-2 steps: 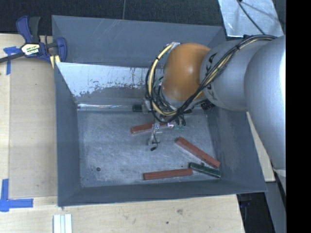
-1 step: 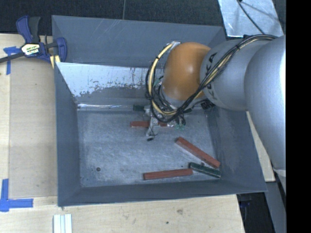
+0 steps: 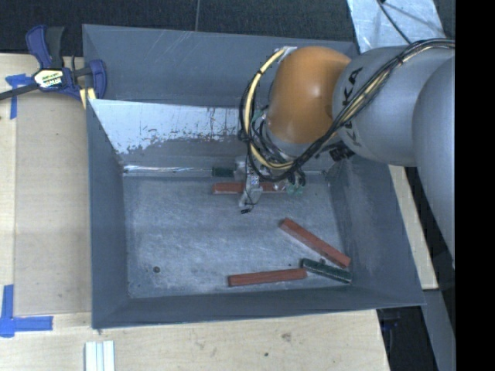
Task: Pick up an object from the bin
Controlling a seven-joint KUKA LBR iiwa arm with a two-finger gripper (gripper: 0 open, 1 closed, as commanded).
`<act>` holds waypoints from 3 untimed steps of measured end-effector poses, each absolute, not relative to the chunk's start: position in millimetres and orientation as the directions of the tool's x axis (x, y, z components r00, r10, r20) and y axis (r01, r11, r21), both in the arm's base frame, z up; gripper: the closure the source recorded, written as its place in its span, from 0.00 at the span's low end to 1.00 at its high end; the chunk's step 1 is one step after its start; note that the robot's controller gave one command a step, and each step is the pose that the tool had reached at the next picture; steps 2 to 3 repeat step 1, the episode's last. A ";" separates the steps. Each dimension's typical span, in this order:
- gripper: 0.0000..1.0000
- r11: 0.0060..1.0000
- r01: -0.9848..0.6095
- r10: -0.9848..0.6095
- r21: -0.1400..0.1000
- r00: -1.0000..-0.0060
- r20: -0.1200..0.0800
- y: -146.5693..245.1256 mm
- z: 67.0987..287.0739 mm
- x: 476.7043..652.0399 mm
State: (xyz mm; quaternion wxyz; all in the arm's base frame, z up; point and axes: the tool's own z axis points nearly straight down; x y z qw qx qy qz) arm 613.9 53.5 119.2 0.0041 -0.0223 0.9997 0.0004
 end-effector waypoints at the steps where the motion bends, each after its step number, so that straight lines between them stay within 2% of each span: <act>1: 1.00 0.999 -0.045 -0.045 0.001 -0.999 -0.006 53.4 124.0 615.0; 3: 1.00 0.999 -0.045 -0.045 0.001 -0.999 -0.006 53.4 124.0 615.0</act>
Offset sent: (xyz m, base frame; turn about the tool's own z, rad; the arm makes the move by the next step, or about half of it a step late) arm -0.0001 -0.0001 0.0040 0.0000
